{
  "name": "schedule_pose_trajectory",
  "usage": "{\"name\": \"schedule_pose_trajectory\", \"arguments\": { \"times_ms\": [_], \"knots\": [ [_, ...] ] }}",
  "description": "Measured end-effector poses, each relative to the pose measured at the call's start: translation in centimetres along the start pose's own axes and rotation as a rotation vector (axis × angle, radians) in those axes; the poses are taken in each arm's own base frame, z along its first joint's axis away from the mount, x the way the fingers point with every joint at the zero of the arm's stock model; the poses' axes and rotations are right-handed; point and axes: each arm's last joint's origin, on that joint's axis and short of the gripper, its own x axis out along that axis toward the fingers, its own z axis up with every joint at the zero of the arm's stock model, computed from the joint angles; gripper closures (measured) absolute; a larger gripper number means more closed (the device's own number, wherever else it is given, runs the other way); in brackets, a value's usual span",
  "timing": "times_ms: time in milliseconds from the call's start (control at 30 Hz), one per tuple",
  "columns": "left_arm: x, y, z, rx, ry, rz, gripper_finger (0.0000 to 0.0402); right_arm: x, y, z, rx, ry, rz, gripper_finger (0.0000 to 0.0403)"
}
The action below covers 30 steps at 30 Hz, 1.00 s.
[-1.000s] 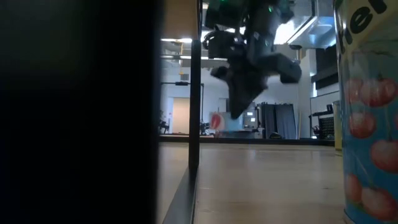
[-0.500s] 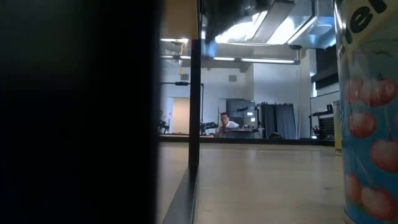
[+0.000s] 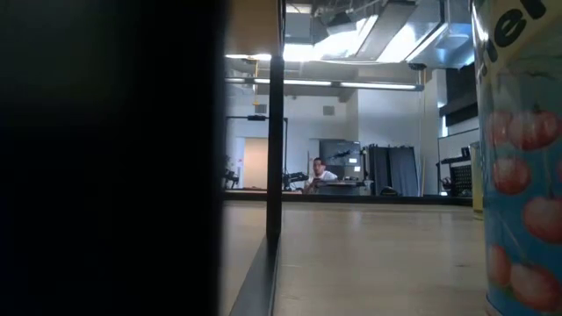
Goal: Pick and place cans onto a shelf
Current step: Put the canned tuna on the shelf
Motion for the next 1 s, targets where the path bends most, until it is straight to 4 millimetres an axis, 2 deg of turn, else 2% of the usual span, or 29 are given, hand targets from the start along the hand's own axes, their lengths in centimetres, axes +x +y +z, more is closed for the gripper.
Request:
{"name": "schedule_pose_trajectory", "arguments": {
  "times_ms": [133,267,467,633,1000],
  "knots": [
    [-0.8,0.9,0.0,-0.015,-0.014,-0.021,0.0401,0.8,0.3,1.2,-0.013,-0.032,0.034,0.0397],
    [-1.5,1.8,0.0,-0.015,-0.028,-0.042,0.0401,3.1,1.3,1.4,-0.024,-0.050,0.132,0.0397],
    [-2.6,3.3,0.1,-0.030,-0.055,-0.067,0.0401,4.9,2.2,1.6,-0.086,-0.050,0.183,0.0397],
    [-3.2,4.2,0.1,-0.039,-0.073,-0.082,0.0401,5.4,3.6,2.1,-0.171,-0.092,0.268,0.0397],
    [-2.9,4.9,0.5,-0.049,-0.053,-0.078,0.0401,5.9,6.5,2.9,-0.367,-0.127,0.354,0.0399]
  ]
}}
